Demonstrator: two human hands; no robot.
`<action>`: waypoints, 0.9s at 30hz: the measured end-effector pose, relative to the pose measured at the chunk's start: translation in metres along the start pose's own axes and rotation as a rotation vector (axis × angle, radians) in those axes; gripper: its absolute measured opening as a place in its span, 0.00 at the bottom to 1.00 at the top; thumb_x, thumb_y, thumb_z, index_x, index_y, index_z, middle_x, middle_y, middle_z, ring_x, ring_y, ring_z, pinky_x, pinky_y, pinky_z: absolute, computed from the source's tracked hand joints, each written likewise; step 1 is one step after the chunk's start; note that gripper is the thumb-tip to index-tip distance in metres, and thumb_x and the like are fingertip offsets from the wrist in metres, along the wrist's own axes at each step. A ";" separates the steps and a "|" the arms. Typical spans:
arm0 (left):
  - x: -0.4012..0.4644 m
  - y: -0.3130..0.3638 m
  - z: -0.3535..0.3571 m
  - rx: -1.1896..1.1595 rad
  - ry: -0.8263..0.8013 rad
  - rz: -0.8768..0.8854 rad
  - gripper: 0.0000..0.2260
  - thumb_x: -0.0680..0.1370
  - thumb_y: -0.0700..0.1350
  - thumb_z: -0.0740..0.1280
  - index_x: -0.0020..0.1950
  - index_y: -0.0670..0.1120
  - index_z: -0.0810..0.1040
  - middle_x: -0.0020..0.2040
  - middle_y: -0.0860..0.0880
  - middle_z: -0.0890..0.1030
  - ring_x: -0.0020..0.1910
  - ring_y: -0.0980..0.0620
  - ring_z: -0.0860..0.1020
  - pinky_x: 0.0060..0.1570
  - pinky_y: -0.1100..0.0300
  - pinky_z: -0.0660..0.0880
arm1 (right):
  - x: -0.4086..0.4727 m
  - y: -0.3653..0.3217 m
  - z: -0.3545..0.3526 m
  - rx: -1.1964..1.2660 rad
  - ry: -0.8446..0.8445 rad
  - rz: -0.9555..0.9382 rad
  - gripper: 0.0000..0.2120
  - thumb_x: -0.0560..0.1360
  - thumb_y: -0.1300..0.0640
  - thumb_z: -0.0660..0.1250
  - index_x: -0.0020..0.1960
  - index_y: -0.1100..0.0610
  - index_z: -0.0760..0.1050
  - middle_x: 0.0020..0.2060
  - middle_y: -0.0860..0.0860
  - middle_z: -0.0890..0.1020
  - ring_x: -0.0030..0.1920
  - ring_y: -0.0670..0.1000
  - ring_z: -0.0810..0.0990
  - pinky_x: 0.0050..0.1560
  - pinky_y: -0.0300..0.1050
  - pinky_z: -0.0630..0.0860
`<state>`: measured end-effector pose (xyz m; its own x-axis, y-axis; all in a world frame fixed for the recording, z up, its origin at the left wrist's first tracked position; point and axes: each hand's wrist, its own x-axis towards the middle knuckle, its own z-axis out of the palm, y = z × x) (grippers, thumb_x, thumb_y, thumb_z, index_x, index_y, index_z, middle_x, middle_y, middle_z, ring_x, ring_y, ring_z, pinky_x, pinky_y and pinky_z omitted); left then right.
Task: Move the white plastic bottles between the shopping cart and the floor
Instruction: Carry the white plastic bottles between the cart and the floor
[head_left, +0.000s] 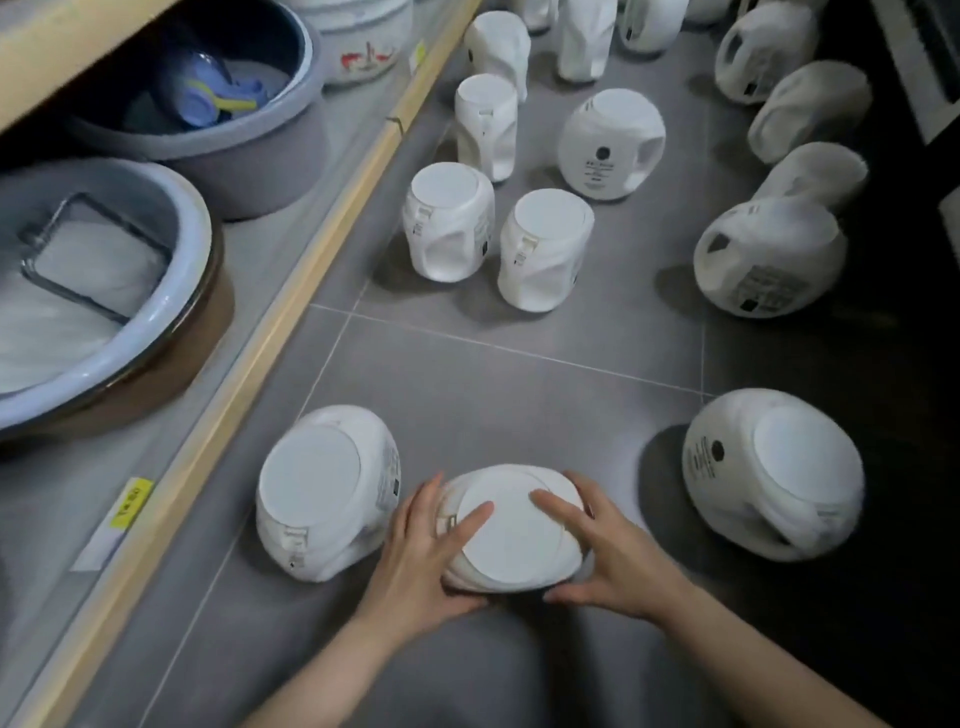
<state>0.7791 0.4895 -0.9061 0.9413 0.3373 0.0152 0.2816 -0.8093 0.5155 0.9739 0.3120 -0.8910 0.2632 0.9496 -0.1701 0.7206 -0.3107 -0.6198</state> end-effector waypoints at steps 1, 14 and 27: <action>0.003 -0.007 0.000 -0.051 -0.033 0.015 0.46 0.61 0.65 0.74 0.73 0.69 0.53 0.76 0.47 0.47 0.74 0.44 0.54 0.67 0.46 0.63 | 0.002 0.001 0.001 0.021 0.006 -0.017 0.43 0.64 0.29 0.67 0.73 0.35 0.50 0.71 0.50 0.57 0.69 0.47 0.61 0.67 0.37 0.63; 0.050 0.047 -0.148 -0.353 -0.160 -0.102 0.44 0.60 0.52 0.80 0.66 0.73 0.59 0.71 0.61 0.50 0.69 0.66 0.53 0.66 0.78 0.49 | 0.023 -0.085 -0.121 0.165 0.078 -0.084 0.38 0.66 0.33 0.69 0.71 0.35 0.55 0.64 0.49 0.62 0.66 0.46 0.63 0.67 0.27 0.57; 0.022 0.269 -0.511 -0.638 0.444 -0.346 0.33 0.61 0.59 0.74 0.64 0.60 0.68 0.64 0.55 0.71 0.64 0.61 0.69 0.62 0.71 0.63 | 0.014 -0.387 -0.441 0.368 0.220 -0.168 0.28 0.64 0.37 0.70 0.62 0.35 0.66 0.61 0.38 0.72 0.63 0.39 0.70 0.62 0.30 0.65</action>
<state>0.7808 0.5253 -0.3290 0.6237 0.7810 0.0331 0.2563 -0.2444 0.9352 0.9812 0.4274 -0.3153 0.3209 0.9420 0.0982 0.5001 -0.0804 -0.8622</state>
